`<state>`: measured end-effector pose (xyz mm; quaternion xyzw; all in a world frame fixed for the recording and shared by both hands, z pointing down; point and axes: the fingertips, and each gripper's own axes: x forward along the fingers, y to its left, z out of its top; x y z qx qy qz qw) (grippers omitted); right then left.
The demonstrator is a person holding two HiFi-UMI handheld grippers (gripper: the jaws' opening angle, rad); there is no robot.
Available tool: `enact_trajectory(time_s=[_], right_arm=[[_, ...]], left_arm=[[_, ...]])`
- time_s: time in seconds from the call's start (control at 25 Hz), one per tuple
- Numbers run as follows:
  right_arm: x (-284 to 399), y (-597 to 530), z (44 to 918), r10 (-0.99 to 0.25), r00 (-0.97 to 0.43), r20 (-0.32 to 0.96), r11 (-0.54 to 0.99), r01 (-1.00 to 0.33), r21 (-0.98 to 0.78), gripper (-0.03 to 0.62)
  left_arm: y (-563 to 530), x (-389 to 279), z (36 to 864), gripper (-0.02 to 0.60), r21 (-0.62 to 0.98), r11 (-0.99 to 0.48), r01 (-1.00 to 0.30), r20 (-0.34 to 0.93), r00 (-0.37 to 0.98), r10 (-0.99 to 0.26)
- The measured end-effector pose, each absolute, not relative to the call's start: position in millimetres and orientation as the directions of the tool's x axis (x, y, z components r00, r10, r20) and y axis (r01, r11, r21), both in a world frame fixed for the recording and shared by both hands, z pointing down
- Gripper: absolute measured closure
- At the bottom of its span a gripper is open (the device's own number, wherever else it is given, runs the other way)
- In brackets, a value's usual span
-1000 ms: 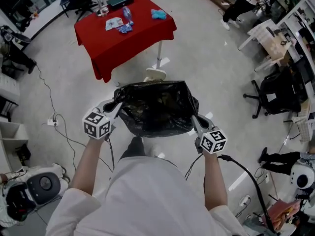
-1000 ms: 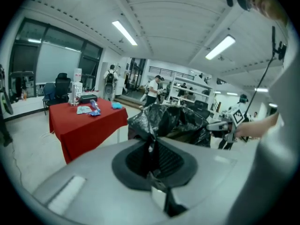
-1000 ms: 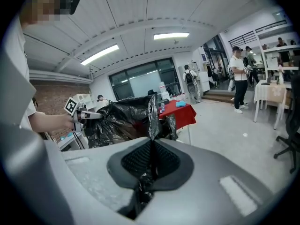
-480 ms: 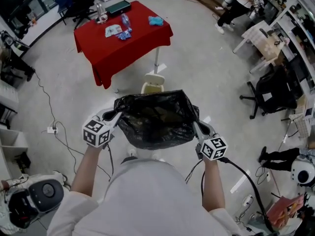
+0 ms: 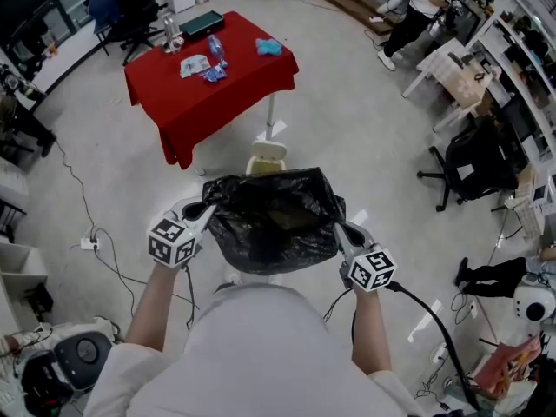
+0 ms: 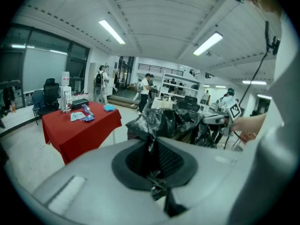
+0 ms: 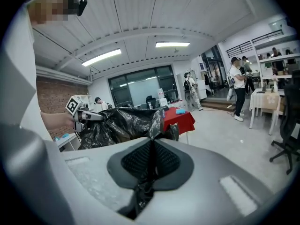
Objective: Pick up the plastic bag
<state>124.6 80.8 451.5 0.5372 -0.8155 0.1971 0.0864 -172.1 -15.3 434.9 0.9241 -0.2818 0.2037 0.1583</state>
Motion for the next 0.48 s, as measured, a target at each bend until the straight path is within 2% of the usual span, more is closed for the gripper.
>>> enact_trajectory(time_s=[0.48], right_arm=[[122.6, 60.4, 439.9, -0.848, -0.387, 0.361, 0.352, -0.922, -0.161, 0.592]], left_arm=[[-35.8, -163.6, 423.2, 0.575, 0.144, -0.818, -0.557, 0.438, 0.777, -0.452]])
